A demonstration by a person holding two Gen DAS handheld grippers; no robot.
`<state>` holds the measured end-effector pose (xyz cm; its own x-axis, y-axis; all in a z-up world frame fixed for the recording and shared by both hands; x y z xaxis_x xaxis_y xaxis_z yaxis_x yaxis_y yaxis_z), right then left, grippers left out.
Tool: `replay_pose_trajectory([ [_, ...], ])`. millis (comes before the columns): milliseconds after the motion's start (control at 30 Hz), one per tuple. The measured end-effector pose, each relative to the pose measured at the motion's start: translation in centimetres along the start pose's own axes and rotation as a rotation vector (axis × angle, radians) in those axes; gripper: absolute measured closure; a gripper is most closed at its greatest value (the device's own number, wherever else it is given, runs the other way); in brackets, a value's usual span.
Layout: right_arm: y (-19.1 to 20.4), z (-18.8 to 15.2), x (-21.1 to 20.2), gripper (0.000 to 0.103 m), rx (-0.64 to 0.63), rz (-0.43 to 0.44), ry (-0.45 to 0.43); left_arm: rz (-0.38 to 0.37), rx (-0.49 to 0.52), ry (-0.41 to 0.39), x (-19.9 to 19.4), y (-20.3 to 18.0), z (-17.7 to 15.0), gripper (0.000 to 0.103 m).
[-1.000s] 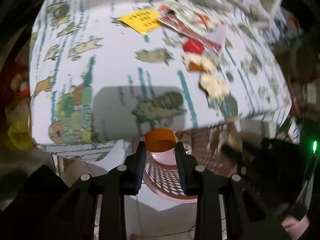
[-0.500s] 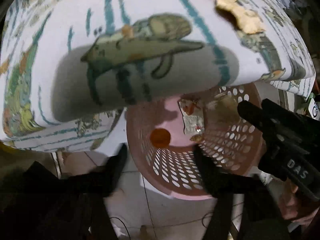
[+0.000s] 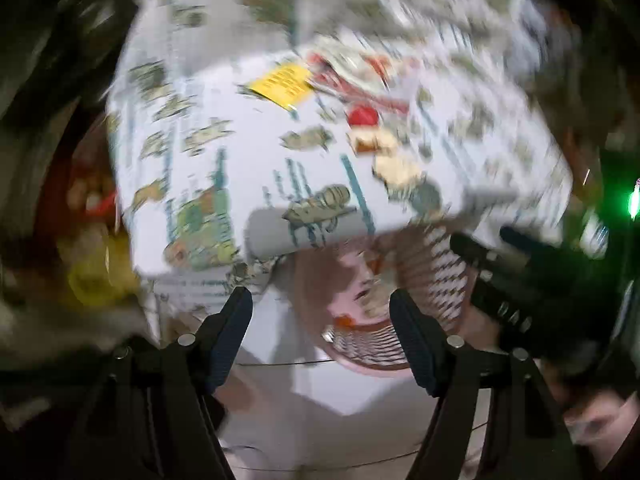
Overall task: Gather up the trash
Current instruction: 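Open both tools to drop the cap and paper ball into the basket, then move both open tools back over the trash on the table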
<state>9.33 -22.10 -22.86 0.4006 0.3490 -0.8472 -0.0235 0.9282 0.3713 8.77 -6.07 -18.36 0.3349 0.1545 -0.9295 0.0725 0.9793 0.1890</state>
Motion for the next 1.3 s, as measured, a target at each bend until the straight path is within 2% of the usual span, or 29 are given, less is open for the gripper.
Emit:
replay_pose_trajectory([
  [33, 0.6, 0.2, -0.7, 0.037, -0.008, -0.008, -0.019, -0.018, -0.047, -0.023, -1.0, 1.0, 0.2, 0.033],
  [67, 1.2, 0.4, -1.4, 0.037, -0.018, -0.007, -0.033, -0.005, -0.067, -0.056, -2.0, 1.9, 0.5, 0.033],
  [200, 3.4, 1.8, -4.4, 0.037, -0.088, -0.015, -0.141, 0.033, -0.106, -0.190, -6.0, 4.2, 1.9, 0.033],
  [300, 4.3, 2.7, -6.1, 0.037, -0.131, -0.025, -0.200, 0.047, -0.157, -0.242, -7.4, 6.2, 3.1, 0.033],
  [433, 5.5, 3.8, -8.0, 0.037, -0.186, -0.041, -0.269, 0.098, -0.182, -0.323, -9.0, 8.0, 3.8, 0.023],
  [500, 6.0, 4.3, -8.7, 0.037, -0.192, -0.029, -0.285, 0.096, -0.195, -0.350, -9.8, 8.5, 4.0, 0.021],
  [533, 6.4, 4.8, -9.2, 0.037, -0.206, -0.026, -0.296, 0.094, -0.204, -0.370, -10.3, 8.7, 4.0, 0.017],
  [600, 7.4, 6.0, -10.6, 0.037, -0.241, -0.023, -0.333, 0.110, -0.213, -0.429, -11.8, 9.2, 4.3, 0.008],
  [633, 7.8, 6.7, -11.3, 0.037, -0.256, -0.016, -0.348, 0.104, -0.215, -0.438, -12.6, 9.4, 4.4, 0.008],
  [700, 8.9, 8.4, -13.5, 0.037, -0.303, 0.006, -0.387, 0.026, -0.210, -0.441, -14.5, 9.5, 5.1, 0.008],
  [733, 9.2, 9.1, -14.6, 0.037, -0.327, 0.010, -0.407, 0.014, -0.206, -0.454, -15.6, 9.5, 5.6, 0.008],
  [867, 10.1, 13.1, -19.0, 0.037, -0.414, -0.008, -0.480, 0.047, -0.215, -0.552, -20.1, 10.5, 8.2, 0.001],
  [1000, 10.2, 17.3, -22.2, 0.033, -0.387, 0.017, -0.546, 0.114, -0.231, -0.653, -23.2, 11.4, 11.5, 0.001],
  [1067, 10.4, 19.3, -23.2, 0.030, -0.378, 0.025, -0.584, 0.134, -0.218, -0.661, -23.7, 11.6, 13.3, 0.001],
  [1167, 10.5, 21.1, -23.2, 0.026, -0.380, 0.019, -0.615, 0.125, -0.228, -0.669, -23.5, 12.0, 15.4, 0.001],
  [1300, 10.5, 22.5, -21.6, 0.025, -0.404, -0.019, -0.631, 0.121, -0.242, -0.650, -21.0, 12.3, 17.2, 0.001],
])
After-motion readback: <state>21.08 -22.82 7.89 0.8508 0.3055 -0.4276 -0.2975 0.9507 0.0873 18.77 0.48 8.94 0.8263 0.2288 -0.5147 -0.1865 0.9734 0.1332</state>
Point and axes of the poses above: each gripper's, at about its wrist camera, not at the fingertips, and x roughly the way its jaws point, y to its left, z to its top, the point moved 6 cm from there along x, roughly the way its jaws point, and after that the axes turned 15 degrees about z, right-handed, at the moved point
